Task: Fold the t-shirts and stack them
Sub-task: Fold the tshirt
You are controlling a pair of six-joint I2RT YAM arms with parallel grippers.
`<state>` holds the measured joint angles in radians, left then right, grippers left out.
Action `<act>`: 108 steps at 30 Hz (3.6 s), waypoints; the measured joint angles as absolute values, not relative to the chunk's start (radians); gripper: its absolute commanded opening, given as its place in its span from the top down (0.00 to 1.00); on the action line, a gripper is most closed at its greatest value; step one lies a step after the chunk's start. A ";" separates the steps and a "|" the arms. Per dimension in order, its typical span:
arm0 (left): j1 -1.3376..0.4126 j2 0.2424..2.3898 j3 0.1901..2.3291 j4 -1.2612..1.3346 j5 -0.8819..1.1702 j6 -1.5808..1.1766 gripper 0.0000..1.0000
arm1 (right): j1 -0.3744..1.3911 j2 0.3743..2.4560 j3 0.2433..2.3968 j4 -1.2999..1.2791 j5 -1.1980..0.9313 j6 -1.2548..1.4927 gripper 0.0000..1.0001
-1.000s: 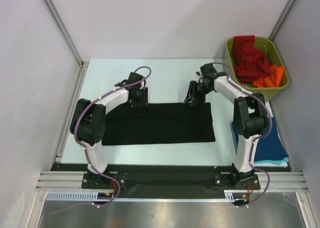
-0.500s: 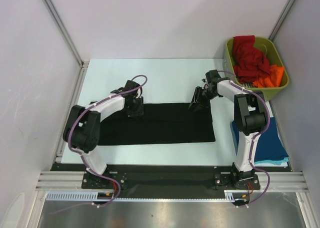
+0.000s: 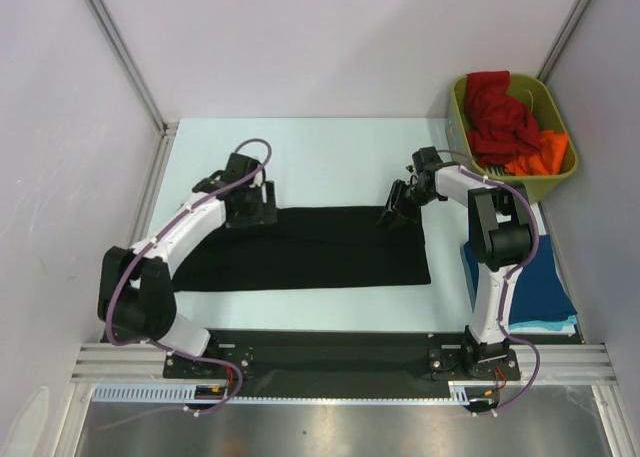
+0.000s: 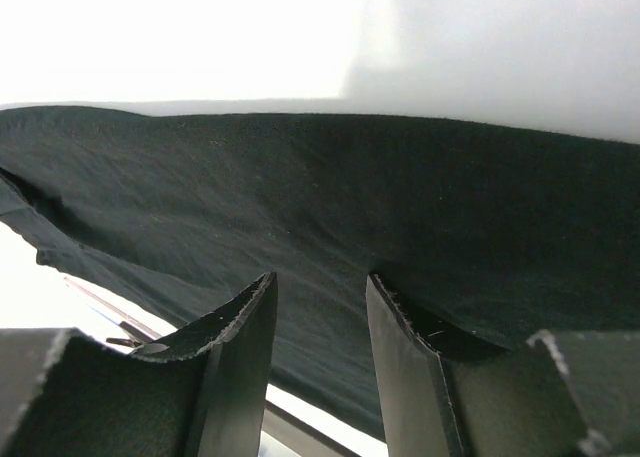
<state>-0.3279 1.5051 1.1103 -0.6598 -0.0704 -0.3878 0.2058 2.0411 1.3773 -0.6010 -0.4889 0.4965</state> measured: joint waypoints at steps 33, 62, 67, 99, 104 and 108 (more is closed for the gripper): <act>-0.253 2.078 1.539 -0.645 -0.291 -0.472 0.59 | 0.211 2.001 1.310 -0.521 -0.491 0.490 0.53; -0.302 1.674 1.213 -0.754 -0.427 -0.638 0.97 | 0.211 2.016 1.332 -0.548 -0.498 0.460 0.53; -0.346 1.553 1.097 -0.820 -0.415 -0.734 0.95 | 0.211 2.020 1.338 -0.554 -0.500 0.456 0.53; -0.368 1.150 0.938 -0.937 -0.324 -0.815 0.19 | 0.248 2.054 1.431 -0.659 -0.436 0.424 0.48; -0.083 1.143 0.920 -0.864 -0.247 -0.640 0.26 | 0.325 2.043 1.421 -0.620 -0.461 0.434 0.41; 0.118 1.141 0.867 -0.843 -0.170 -0.551 0.32 | 0.455 2.035 1.370 -0.470 -0.566 0.517 0.41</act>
